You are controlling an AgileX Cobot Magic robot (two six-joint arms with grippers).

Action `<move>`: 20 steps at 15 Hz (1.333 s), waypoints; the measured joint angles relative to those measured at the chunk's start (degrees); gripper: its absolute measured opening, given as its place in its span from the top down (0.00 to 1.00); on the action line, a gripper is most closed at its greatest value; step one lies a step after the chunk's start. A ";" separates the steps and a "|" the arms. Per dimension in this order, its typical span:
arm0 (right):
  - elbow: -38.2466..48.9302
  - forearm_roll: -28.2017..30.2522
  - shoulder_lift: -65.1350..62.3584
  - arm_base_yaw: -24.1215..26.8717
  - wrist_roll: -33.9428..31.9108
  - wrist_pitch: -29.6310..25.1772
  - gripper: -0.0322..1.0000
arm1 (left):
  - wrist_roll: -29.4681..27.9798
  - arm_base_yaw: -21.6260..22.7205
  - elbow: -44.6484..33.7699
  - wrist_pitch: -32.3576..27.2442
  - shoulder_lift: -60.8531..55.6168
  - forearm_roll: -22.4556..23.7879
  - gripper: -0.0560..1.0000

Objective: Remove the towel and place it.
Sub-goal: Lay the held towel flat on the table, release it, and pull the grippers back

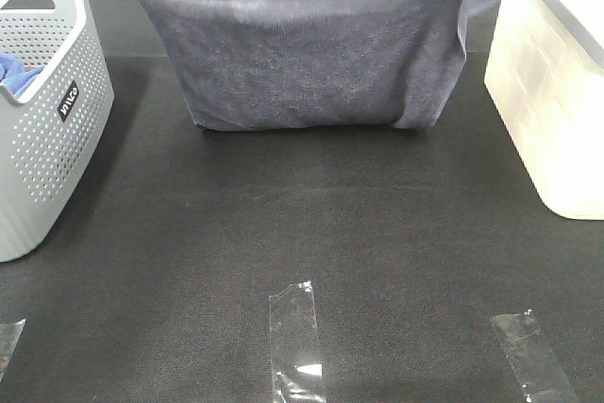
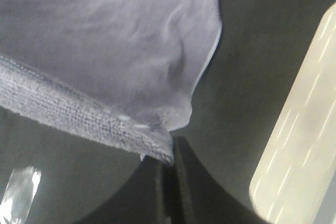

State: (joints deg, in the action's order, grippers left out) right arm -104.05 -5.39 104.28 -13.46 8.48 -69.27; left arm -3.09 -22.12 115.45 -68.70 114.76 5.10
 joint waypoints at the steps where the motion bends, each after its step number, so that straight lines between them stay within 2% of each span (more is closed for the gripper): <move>1: 2.75 -0.06 -1.60 0.00 0.00 -0.11 0.97 | -0.17 -0.40 -2.35 -0.06 -1.26 -1.38 0.95; 5: 16.79 -0.23 -8.65 0.00 0.00 -0.23 0.97 | -0.46 -5.79 -18.68 -0.40 -7.22 -3.78 0.95; 9: 34.72 -1.95 -17.88 0.06 0.00 -0.17 0.97 | -4.18 -11.34 -33.17 -0.40 -14.15 -4.76 0.95; 12: 43.09 -3.72 -22.29 0.06 0.00 -0.17 0.97 | -6.59 -15.30 -42.74 -0.29 -17.48 -7.51 0.95; 16: 57.12 -8.14 -30.54 0.06 0.00 -0.46 0.97 | -9.22 -23.72 -52.31 -0.34 -19.31 -11.34 0.95; 20: 64.63 -9.74 -34.72 0.06 0.00 -0.46 0.97 | -14.15 -32.72 -57.18 -0.34 -19.71 -13.24 0.95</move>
State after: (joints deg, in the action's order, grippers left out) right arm -39.42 -15.13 69.56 -13.41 8.48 -69.73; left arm -17.25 -54.83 58.27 -69.04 95.05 -8.14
